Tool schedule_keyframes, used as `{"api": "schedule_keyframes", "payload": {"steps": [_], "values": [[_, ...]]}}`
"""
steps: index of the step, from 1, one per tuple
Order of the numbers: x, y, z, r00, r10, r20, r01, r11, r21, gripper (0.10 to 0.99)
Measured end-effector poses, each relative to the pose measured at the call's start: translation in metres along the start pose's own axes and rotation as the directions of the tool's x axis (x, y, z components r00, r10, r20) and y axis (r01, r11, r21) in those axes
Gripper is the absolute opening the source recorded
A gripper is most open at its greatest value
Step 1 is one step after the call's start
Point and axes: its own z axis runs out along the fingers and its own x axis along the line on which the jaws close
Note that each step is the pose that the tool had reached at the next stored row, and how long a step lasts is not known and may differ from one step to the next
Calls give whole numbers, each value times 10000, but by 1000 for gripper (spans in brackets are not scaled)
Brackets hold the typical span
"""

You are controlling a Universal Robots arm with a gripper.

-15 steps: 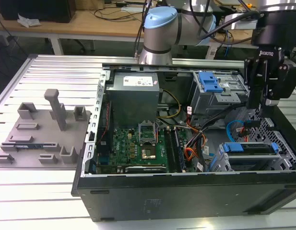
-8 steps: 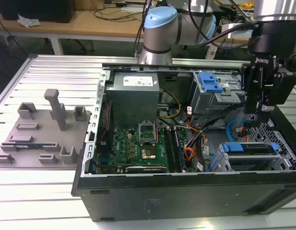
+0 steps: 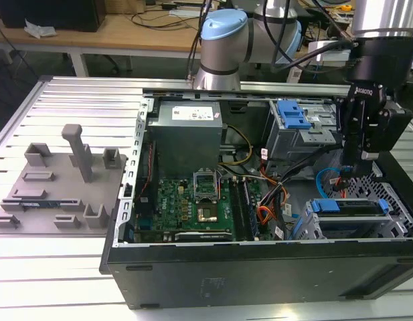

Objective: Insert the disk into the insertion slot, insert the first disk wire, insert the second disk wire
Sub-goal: 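Insert the first disk wire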

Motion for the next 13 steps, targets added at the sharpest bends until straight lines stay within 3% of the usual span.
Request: {"api": "schedule_keyframes", "payload": {"steps": [4,9,13], "values": [[-79,4,-32,9994,67,-341,-61,9998,179,439],[-114,37,-13,9987,163,-489,-146,9993,331,439],[-130,56,2,9972,303,-685,-276,9989,391,439]]}}
